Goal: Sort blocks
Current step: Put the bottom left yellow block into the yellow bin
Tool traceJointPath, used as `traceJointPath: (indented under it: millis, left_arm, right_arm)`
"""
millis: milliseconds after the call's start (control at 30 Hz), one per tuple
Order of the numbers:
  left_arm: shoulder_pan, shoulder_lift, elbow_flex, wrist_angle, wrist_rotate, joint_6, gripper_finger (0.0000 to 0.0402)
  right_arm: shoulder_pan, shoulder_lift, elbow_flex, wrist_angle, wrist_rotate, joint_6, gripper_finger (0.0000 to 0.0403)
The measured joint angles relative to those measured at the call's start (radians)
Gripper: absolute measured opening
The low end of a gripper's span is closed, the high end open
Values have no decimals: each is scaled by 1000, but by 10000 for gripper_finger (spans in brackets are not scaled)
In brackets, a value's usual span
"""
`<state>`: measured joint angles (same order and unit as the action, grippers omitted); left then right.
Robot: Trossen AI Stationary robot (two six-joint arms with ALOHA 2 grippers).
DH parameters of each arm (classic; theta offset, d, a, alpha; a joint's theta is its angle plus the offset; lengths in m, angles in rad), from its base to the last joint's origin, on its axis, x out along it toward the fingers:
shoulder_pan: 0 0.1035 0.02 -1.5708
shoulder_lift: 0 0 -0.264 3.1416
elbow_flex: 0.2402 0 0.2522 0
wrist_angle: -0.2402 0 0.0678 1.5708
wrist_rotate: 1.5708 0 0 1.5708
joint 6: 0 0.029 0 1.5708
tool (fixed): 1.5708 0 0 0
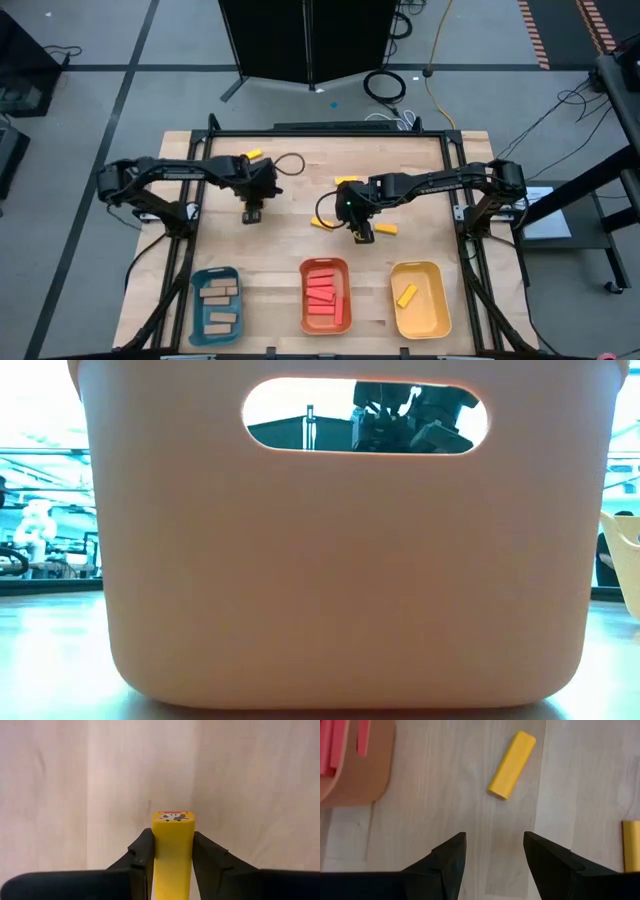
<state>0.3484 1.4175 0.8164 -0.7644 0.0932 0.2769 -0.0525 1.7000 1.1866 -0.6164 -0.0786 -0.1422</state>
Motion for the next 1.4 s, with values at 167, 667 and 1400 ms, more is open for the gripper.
traceJointPath:
  millis: [167, 667, 1400]
  left_arm:
    - [-13, -134, -24, 375, 281, -93, 95]
    - [-137, -356, -540, 1677, 160, -376, 97]
    - [-264, -81, -539, 2039, -28, -339, 97]
  right_arm:
    - [-9, 0, 0, 54, 2, -7, 194]
    - [-13, 0, 0, 590, -2, 67, 194]
    - [-11, 62, 0, 829, 26, 156, 194]
